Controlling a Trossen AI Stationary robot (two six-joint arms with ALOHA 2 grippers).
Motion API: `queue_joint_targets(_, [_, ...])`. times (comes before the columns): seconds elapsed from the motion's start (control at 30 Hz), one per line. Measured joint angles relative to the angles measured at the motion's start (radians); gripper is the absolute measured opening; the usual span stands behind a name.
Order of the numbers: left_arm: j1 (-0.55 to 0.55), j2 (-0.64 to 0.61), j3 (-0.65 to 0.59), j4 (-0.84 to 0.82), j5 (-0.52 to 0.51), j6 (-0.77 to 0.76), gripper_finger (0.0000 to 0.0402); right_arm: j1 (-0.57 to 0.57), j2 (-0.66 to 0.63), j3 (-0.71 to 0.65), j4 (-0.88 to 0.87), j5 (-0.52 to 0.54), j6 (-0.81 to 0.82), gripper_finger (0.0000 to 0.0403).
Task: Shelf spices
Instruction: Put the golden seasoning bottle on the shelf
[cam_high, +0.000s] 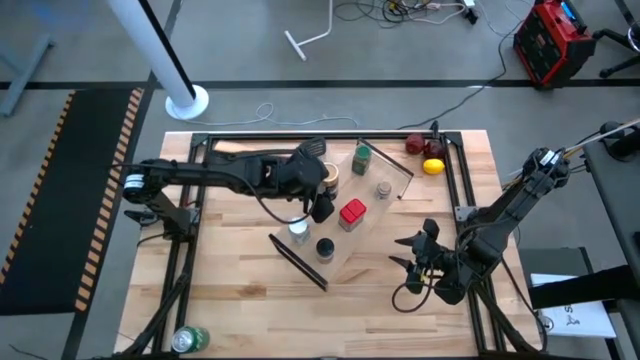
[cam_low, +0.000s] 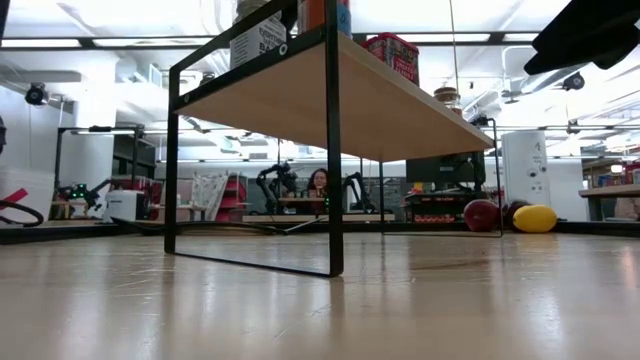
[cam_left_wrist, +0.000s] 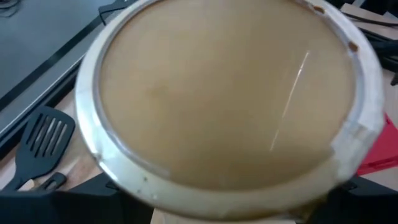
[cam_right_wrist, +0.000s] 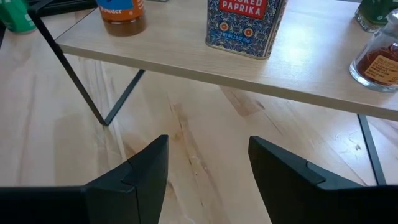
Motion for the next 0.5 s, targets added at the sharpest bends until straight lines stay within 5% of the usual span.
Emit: queue_joint_targets(0.5, [-0.002, 0.001, -0.003, -0.035, 0.034, -0.023, 0.0268, 0.000, 0.000, 0.000, 0.030, 0.003, -0.028, 0.0199])
